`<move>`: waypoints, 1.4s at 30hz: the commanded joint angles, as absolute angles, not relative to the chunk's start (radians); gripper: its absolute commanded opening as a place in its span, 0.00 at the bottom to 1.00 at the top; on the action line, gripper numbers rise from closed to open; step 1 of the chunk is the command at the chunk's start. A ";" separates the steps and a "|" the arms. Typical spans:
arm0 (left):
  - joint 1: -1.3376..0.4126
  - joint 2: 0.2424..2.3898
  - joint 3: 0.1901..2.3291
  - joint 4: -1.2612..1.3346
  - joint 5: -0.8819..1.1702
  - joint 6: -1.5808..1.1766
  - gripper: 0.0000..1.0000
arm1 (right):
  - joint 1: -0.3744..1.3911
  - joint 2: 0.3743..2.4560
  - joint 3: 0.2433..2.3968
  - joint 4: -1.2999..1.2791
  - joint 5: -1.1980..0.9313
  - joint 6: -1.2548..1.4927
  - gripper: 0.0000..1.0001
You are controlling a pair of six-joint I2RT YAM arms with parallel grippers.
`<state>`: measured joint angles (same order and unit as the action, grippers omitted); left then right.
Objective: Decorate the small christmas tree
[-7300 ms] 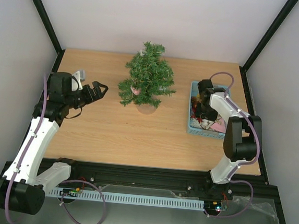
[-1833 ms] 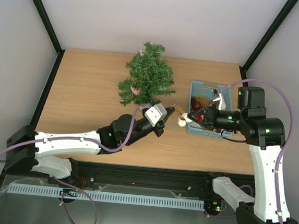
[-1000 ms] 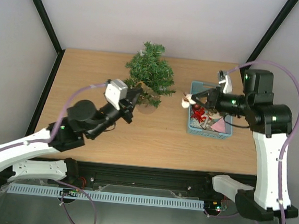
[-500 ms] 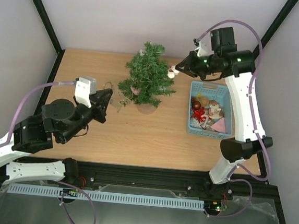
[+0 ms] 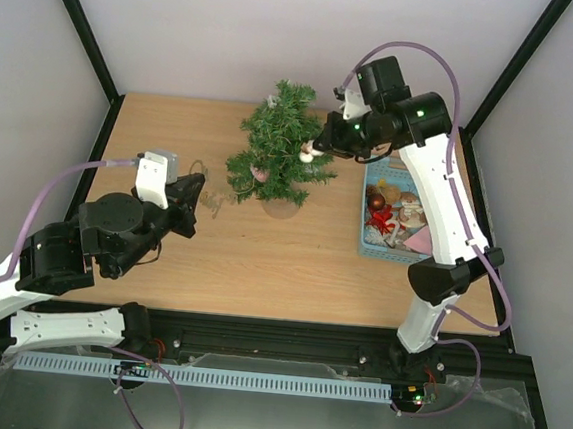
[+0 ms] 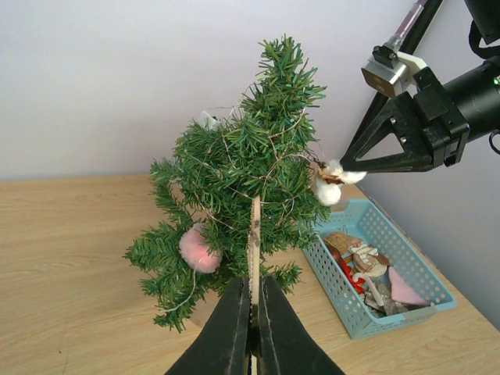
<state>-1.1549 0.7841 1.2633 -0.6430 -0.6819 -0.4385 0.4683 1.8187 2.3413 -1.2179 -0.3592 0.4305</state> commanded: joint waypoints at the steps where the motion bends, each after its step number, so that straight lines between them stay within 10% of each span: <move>1: -1.149 0.777 1.273 -0.650 -0.698 -0.428 0.03 | 0.492 1.764 2.307 -1.288 -0.264 0.437 0.01; 42: -1.148 0.804 1.267 -0.626 -0.690 -0.405 0.03 | 0.494 1.868 2.392 -1.088 -0.347 0.474 0.01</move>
